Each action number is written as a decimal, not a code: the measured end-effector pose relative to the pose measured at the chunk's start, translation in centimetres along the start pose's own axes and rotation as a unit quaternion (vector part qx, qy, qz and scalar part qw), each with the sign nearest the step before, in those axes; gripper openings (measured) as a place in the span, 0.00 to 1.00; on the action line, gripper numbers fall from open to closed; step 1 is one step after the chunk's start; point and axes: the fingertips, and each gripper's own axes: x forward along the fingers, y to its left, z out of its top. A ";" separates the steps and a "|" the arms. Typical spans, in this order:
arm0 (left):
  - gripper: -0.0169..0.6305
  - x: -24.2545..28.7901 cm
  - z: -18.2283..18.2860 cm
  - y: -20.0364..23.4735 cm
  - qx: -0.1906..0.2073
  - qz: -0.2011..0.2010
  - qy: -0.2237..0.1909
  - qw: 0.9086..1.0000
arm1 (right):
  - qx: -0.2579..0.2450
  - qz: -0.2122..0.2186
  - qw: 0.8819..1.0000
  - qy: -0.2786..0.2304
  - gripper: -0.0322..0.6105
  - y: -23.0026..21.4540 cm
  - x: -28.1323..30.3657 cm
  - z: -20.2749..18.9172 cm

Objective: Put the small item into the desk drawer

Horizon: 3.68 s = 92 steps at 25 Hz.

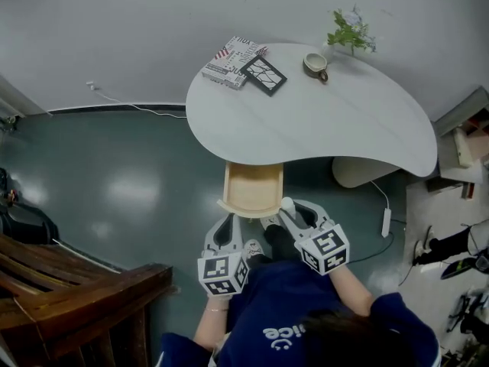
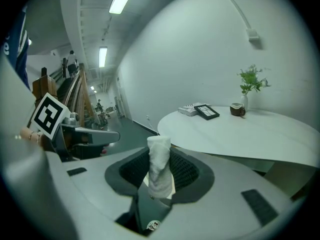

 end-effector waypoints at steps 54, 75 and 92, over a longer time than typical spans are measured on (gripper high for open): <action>0.03 0.0 2.0 6.1 -0.076 0.238 -0.002 0.968 | -0.250 0.221 0.911 0.244 0.26 -1.0 21.3 -10.8; 0.03 -2.4 -3.7 7.1 -0.149 0.314 0.046 0.937 | -0.324 0.253 0.855 0.317 0.26 -2.2 26.7 -18.3; 0.03 -3.5 -6.9 6.5 -0.174 0.350 0.077 0.917 | -0.355 0.251 0.815 0.384 0.26 -2.6 29.3 -23.8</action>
